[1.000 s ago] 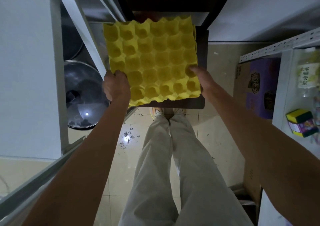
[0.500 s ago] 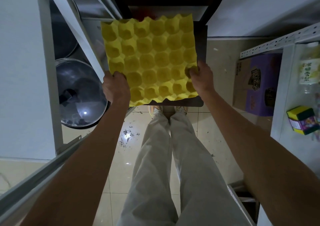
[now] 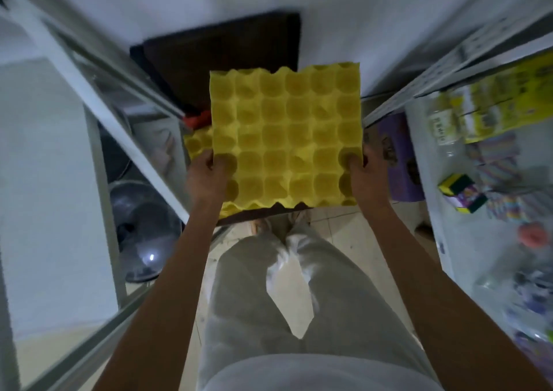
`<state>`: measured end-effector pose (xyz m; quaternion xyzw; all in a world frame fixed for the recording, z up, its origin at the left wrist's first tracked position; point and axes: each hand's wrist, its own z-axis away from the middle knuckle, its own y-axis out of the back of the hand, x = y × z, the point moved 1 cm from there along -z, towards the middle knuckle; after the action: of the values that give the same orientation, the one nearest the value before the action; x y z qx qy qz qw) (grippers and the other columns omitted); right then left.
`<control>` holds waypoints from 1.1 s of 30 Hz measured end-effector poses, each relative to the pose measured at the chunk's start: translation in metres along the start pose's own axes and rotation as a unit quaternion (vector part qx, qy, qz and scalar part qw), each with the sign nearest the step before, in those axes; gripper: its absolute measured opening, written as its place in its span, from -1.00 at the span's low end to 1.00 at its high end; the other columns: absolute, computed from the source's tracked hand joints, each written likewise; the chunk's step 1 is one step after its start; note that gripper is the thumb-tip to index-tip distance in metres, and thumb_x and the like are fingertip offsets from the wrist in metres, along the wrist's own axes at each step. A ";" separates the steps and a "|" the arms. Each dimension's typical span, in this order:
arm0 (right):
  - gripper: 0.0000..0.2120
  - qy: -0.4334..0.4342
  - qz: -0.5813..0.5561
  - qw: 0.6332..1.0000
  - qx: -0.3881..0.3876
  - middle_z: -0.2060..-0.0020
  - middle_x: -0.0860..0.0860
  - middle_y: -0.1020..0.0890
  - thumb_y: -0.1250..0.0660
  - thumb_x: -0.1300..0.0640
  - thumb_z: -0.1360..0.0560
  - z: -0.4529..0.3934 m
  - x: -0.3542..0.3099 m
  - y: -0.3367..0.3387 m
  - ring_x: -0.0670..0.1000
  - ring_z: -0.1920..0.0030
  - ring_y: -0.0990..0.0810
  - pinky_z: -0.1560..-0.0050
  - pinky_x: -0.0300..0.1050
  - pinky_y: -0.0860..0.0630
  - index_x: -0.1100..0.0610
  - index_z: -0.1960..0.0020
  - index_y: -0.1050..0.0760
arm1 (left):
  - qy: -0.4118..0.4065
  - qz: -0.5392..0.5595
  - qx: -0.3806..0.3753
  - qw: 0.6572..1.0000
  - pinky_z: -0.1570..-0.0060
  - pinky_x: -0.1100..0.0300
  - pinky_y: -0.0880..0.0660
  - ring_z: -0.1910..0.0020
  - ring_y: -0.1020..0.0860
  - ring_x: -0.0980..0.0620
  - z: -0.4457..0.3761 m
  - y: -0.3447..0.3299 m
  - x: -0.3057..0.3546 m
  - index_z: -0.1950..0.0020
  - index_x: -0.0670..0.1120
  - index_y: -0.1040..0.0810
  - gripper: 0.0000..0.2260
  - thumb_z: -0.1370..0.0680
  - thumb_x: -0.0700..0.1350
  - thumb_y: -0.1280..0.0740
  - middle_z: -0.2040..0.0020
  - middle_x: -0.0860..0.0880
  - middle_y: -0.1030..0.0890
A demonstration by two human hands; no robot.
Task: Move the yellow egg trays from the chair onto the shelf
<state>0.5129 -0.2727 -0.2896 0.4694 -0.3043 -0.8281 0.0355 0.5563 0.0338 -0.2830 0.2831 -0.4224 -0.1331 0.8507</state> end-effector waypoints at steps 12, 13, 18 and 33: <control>-0.78 -0.049 -0.105 0.967 0.225 0.31 -0.06 -0.51 -0.25 0.00 -0.61 0.149 -0.045 0.210 -0.26 0.35 -0.44 0.23 -0.09 -0.35 0.14 0.10 -0.50 | -0.252 0.056 -0.192 0.947 0.12 0.09 -0.50 0.21 -0.55 0.11 0.120 -0.003 0.197 0.04 0.01 -0.66 -0.86 -0.55 0.00 -0.33 0.20 -0.01 -0.63; -0.77 -0.054 -0.121 0.960 0.248 0.29 -0.07 -0.55 -0.24 -0.03 -0.61 0.170 -0.049 0.223 -0.29 0.33 -0.46 0.21 -0.11 -0.38 0.09 0.08 -0.53 | -0.266 0.063 -0.211 0.938 0.14 0.09 -0.48 0.24 -0.53 0.11 0.137 0.000 0.210 0.06 0.00 -0.66 -0.87 -0.53 0.00 -0.34 0.25 0.02 -0.61; -0.72 -0.057 -0.243 0.916 0.313 0.09 -0.14 -0.70 -0.16 -0.18 -0.58 0.278 -0.064 0.269 -0.14 -0.03 -0.67 -0.08 0.04 -0.58 -0.08 0.00 -0.58 | -0.328 0.059 -0.280 0.900 0.07 -0.05 -0.58 0.18 -0.62 -0.01 0.217 0.023 0.250 0.08 0.06 -0.68 -0.87 -0.49 0.07 -0.40 0.24 0.00 -0.65; -0.74 -0.066 -0.296 0.871 0.386 -0.06 -0.29 -0.67 -0.14 -0.07 -0.70 0.410 0.019 0.347 -0.19 -0.14 -0.60 -0.07 -0.09 -0.43 -0.24 -0.15 -0.61 | -0.388 0.030 -0.297 0.872 0.33 0.29 -0.44 0.37 -0.48 0.30 0.397 -0.005 0.207 0.12 0.04 -0.52 -0.80 -0.66 0.07 -0.27 0.32 0.22 -0.55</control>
<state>0.0963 -0.3681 0.0363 0.4577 -0.4481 -0.6458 -0.4156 0.3669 -0.2125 0.0387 -0.0696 -0.6673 -0.3259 0.6660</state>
